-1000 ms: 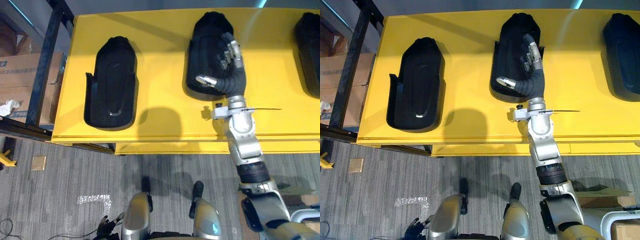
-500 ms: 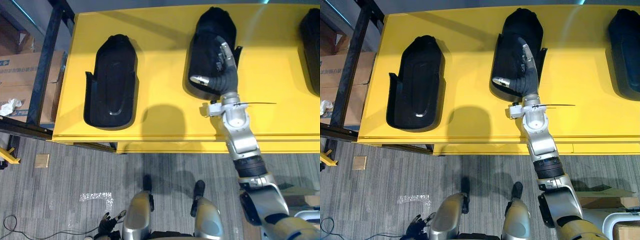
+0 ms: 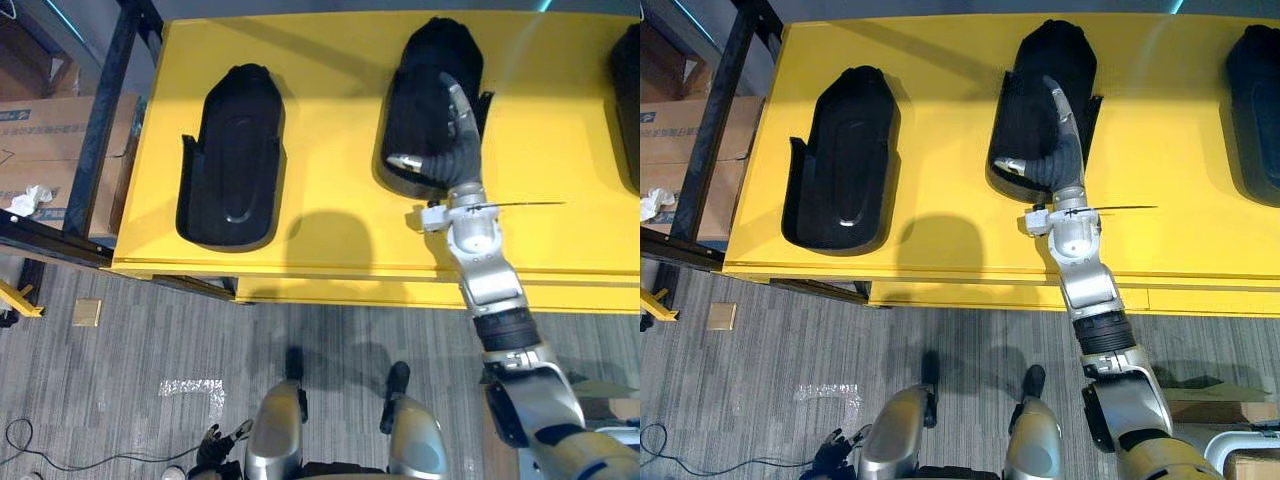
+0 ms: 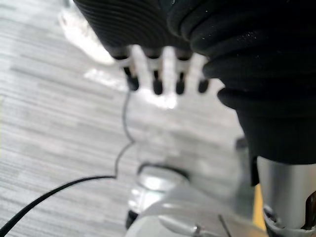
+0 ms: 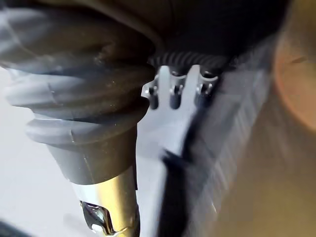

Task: Walk over and take plastic housings, then place them on the shelf

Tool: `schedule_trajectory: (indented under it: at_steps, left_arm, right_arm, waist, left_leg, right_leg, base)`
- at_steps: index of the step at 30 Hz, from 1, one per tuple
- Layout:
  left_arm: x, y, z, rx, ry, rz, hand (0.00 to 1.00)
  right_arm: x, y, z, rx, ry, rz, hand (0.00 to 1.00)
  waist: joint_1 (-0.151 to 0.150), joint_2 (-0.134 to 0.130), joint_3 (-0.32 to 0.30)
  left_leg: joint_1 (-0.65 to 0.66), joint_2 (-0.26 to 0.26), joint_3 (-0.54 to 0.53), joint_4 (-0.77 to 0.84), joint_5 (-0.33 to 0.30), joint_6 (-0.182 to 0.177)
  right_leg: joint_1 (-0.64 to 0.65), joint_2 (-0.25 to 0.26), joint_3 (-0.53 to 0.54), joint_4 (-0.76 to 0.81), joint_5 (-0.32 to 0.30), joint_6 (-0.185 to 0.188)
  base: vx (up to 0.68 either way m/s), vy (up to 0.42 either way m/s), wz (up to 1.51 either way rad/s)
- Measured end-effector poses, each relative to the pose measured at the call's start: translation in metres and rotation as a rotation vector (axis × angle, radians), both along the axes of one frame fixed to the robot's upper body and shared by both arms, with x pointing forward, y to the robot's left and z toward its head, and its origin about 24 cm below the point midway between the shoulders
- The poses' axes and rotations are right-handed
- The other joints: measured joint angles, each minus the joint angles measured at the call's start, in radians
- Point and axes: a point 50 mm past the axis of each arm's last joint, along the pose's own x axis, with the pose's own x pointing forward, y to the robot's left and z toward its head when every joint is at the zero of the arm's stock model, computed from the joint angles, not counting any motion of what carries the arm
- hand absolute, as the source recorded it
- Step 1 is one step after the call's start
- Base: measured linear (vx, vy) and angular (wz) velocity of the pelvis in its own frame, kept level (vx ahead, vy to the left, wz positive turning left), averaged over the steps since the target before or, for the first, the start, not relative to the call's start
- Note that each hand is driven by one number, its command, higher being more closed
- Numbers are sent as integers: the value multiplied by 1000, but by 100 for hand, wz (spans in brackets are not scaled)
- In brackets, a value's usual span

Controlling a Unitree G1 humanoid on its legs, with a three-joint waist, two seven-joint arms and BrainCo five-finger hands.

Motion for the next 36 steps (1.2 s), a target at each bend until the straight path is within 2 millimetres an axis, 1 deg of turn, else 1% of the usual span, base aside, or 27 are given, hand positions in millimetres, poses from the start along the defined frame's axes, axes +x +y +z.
schedule_trajectory:
  at_steps: [3,4,5,7,8,10,13,14,16,17,19,20,21,22,23,28,33,36]
  left_arm:
    - [1,1,0,3,-3,2,0]
    - [1,1,0,4,-3,0,0]
    - [1,1,1,7,-2,-5,0]
    - [1,2,1,22,0,-21,0]
    - [0,2,1,23,1,-19,0]
    - [-1,4,1,27,2,-10,0]
    - [-3,8,1,30,3,13,0]
    - [-3,8,1,31,3,13,0]
    - [-2,8,1,30,2,14,0]
    - [-3,8,1,30,2,14,0]
    - [-3,8,1,34,7,17,0]
    - [-3,8,1,36,7,18,0]
    - [-3,8,1,38,9,20,0]
    - [-3,8,0,37,10,20,0]
    - [-4,7,0,37,12,21,0]
    - [-5,5,-1,53,29,16,0]
    - [-6,5,-3,62,50,22,0]
    - [-4,5,-2,62,44,32,0]
  right_arm:
    - [-10,5,20,-16,-123,65,0]
    - [-19,10,31,-12,-200,104,0]
    - [-24,13,37,-13,-242,123,0]
    - [-46,25,57,-23,-398,204,0]
    - [-51,29,61,-28,-426,226,0]
    - [-70,41,72,-41,-524,303,0]
    - [-87,51,79,-41,-581,366,0]
    - [-90,51,79,-29,-578,384,0]
    - [-97,54,73,47,-514,475,0]
    - [-98,56,69,61,-487,494,0]
    - [-97,66,47,141,-310,610,0]
    - [-96,69,40,163,-264,640,0]
    - [-95,77,28,210,-171,688,0]
    - [-95,82,22,235,-126,712,0]
    - [-96,90,10,268,-50,755,0]
    - [-101,115,-6,345,57,841,0]
    - [-96,131,-21,339,119,792,0]
    - [-96,136,-25,339,129,763,0]
  waist:
    - [0,0,0]
    - [0,-1,-1]
    - [0,-2,-1]
    - [-1,-4,-1]
    - [-1,-5,-2]
    - [-1,-18,-9]
    - [-2,-35,-17]
    - [-2,-36,-18]
    - [-3,-38,-19]
    - [-4,-38,-19]
    - [-8,-38,-19]
    - [-11,-38,-19]
    - [-17,-38,-19]
    - [-19,-38,-19]
    - [-24,-38,-19]
    - [-30,-38,-19]
    - [-30,-38,-19]
    - [-29,-38,-19]
  left_leg:
    - [1,2,0,0,0,0]
    - [1,3,0,0,0,0]
    - [2,3,1,0,0,0]
    - [12,3,3,-2,0,0]
    - [18,3,4,-4,0,0]
    - [19,7,10,-5,-1,-1]
    - [19,11,15,-5,-1,-2]
    - [19,11,15,-5,-1,-2]
    - [23,10,20,-6,-1,-2]
    - [25,10,22,-7,-1,-2]
    - [33,8,30,-13,-1,-2]
    - [33,8,31,-13,-1,-2]
    - [33,8,32,-15,-1,-2]
    - [33,8,33,-15,-1,-2]
    - [33,8,36,-18,-1,-2]
    - [34,9,45,-24,-1,-2]
    - [34,10,46,-24,-2,-3]
    - [34,11,47,-24,-2,-3]
  right_leg:
    - [2,2,0,-2,1,0]
    - [3,2,0,-4,2,0]
    - [4,2,0,-5,2,-1]
    - [15,2,1,-10,4,-1]
    - [20,2,2,-12,4,-1]
    - [21,4,6,-22,10,-4]
    - [21,8,9,-31,16,-6]
    - [21,8,10,-31,16,-6]
    - [21,6,13,-31,17,-4]
    - [21,6,14,-31,17,-3]
    - [21,4,20,-31,18,-2]
    - [20,4,21,-32,18,-2]
    - [20,4,21,-34,19,-1]
    - [20,4,21,-36,19,0]
    - [19,4,23,-40,20,2]
    - [16,5,30,-45,21,3]
    - [16,7,35,-48,21,3]
    - [16,13,36,-48,21,3]
  base:
    - [0,0,0]
    - [0,0,0]
    - [0,0,0]
    - [1,1,-2]
    - [-6,2,-6]
    - [-18,10,-7]
    - [-17,2,-6]
    - [-14,0,-5]
    - [-9,5,-5]
    - [-3,10,-8]
    - [1,8,-9]
    - [0,3,-5]
    - [0,0,0]
    - [4,1,-4]
    - [6,0,-4]
    - [18,1,-3]
    - [0,0,0]
    - [0,0,0]
